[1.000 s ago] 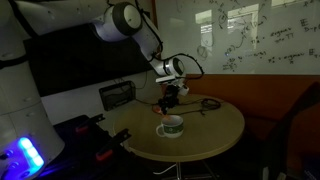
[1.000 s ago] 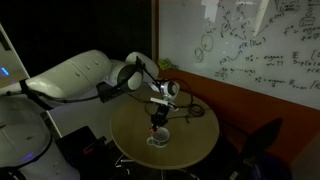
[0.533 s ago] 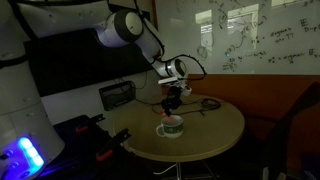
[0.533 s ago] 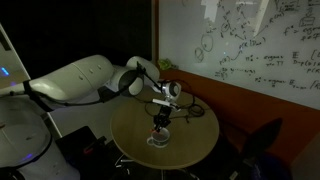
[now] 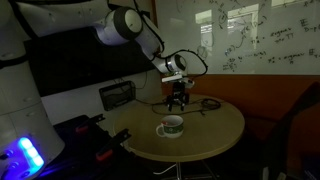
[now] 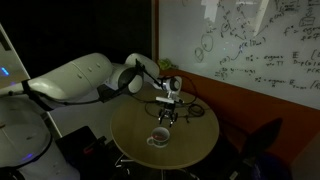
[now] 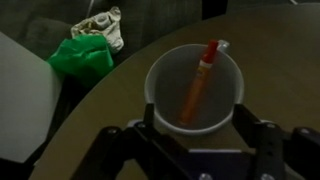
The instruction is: Put the marker in the mug cup
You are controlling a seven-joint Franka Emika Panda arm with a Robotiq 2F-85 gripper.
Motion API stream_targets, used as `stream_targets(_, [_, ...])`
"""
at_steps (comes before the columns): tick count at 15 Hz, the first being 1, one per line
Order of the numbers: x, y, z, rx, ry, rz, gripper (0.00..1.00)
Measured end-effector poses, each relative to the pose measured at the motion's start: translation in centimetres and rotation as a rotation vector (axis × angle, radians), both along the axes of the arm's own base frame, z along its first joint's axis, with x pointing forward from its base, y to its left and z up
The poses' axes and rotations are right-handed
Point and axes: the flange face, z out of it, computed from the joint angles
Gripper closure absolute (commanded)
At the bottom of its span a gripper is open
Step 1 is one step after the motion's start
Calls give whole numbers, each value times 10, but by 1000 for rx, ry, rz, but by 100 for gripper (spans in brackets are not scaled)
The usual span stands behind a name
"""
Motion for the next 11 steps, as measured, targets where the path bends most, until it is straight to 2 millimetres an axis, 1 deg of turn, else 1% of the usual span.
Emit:
stream_targets(3, [9, 6, 23, 8, -32, 34, 0])
stream_targets(6, [11, 15, 46, 23, -44, 60, 0])
stream_targets(8, [10, 21, 57, 30, -51, 74, 0])
stream_targets(11, [-1, 25, 66, 38, -26, 90, 0])
